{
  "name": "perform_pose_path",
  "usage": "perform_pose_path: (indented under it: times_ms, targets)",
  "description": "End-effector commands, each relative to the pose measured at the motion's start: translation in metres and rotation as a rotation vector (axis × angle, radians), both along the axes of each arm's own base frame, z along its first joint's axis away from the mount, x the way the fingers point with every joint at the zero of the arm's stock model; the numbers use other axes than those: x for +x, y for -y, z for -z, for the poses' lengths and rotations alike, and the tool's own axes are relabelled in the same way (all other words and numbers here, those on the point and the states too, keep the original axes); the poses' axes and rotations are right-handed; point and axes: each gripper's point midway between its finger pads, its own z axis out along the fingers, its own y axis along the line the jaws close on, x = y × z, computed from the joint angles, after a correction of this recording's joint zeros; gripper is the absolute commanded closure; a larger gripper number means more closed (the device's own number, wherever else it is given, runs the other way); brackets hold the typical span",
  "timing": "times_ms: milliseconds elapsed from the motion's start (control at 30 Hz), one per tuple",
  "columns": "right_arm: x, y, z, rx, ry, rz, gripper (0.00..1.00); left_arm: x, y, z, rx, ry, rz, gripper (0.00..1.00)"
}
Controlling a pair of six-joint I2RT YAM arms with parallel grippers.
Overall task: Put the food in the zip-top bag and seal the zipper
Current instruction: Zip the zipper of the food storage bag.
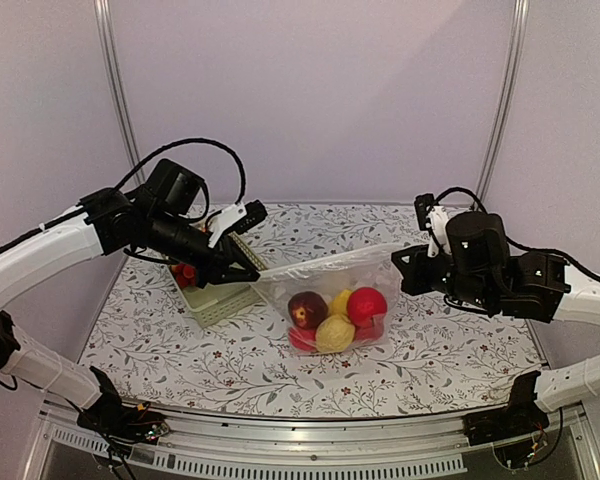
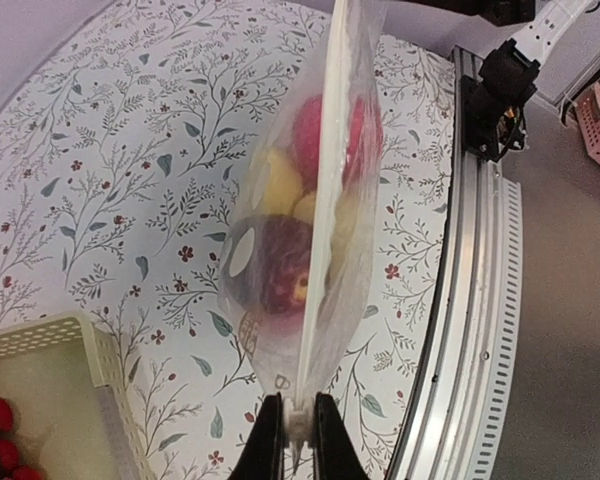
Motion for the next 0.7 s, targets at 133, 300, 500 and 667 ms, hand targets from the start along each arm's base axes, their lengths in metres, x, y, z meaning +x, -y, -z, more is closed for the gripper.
perform_pose_path:
  times_ms: [133, 300, 500, 667]
  targets:
    - [0.013, 0.033, -0.004, -0.028, 0.030, 0.146, 1.00, 0.003, -0.030, 0.016, 0.085, -0.028, -0.088, 1.00]
    - [0.013, 0.034, -0.004, -0.026, 0.028, 0.148, 1.00, 0.006, -0.032, 0.016, 0.090, -0.022, -0.101, 1.00]
    - [0.001, 0.004, -0.004, -0.051, 0.014, -0.044, 1.00, 0.012, -0.020, 0.010, 0.044, -0.088, -0.138, 1.00]
    - [-0.011, -0.021, 0.003, -0.060, -0.021, -0.191, 0.94, 0.016, -0.003, 0.007, -0.004, -0.120, -0.166, 0.99]
